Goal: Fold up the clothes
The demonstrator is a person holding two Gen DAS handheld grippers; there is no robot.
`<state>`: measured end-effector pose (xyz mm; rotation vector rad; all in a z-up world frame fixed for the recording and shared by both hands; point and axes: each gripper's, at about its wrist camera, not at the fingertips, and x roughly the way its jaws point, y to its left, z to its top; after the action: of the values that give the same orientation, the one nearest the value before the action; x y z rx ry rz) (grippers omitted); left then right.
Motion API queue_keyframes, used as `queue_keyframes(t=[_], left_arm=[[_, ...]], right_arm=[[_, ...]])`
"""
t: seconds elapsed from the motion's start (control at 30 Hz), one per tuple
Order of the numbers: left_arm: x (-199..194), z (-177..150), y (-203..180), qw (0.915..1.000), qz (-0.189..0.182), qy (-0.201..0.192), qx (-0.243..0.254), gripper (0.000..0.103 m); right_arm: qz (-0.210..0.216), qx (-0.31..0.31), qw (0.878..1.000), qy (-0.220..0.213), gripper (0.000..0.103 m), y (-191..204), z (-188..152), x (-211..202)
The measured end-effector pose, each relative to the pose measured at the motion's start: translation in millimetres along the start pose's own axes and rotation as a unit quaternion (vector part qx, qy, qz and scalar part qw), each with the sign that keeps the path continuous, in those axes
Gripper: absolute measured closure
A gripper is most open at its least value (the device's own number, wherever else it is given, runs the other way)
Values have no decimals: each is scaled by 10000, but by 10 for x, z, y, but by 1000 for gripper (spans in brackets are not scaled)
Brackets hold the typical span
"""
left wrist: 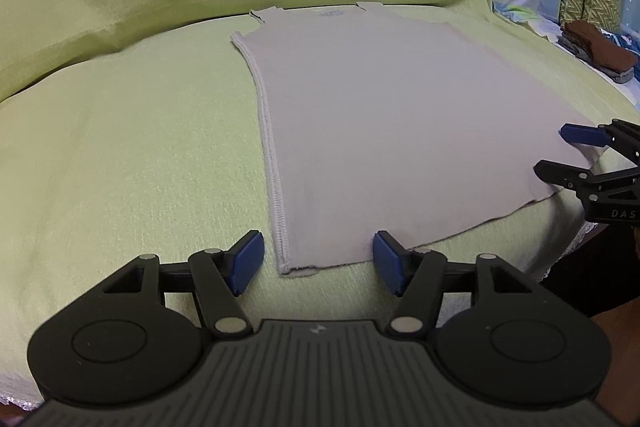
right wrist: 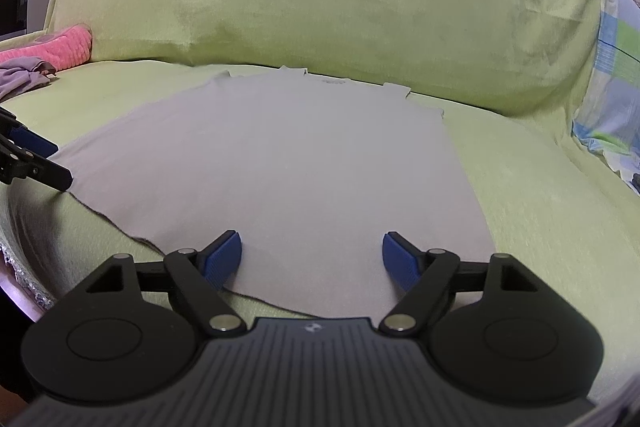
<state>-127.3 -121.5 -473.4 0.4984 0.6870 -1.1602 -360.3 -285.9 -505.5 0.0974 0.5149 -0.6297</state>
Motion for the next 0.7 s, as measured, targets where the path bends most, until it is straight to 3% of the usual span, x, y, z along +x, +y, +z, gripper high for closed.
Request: queue_keyframes(t=[0.43, 0.7], left_arm=[[6, 20, -61, 9998, 71, 71, 160, 34], [-16, 90, -95, 9955, 163, 90, 924, 34]], right_arm=[[25, -73, 10000, -49, 28, -39, 65, -32], [-32, -292, 9994, -163, 28, -204, 177, -205]])
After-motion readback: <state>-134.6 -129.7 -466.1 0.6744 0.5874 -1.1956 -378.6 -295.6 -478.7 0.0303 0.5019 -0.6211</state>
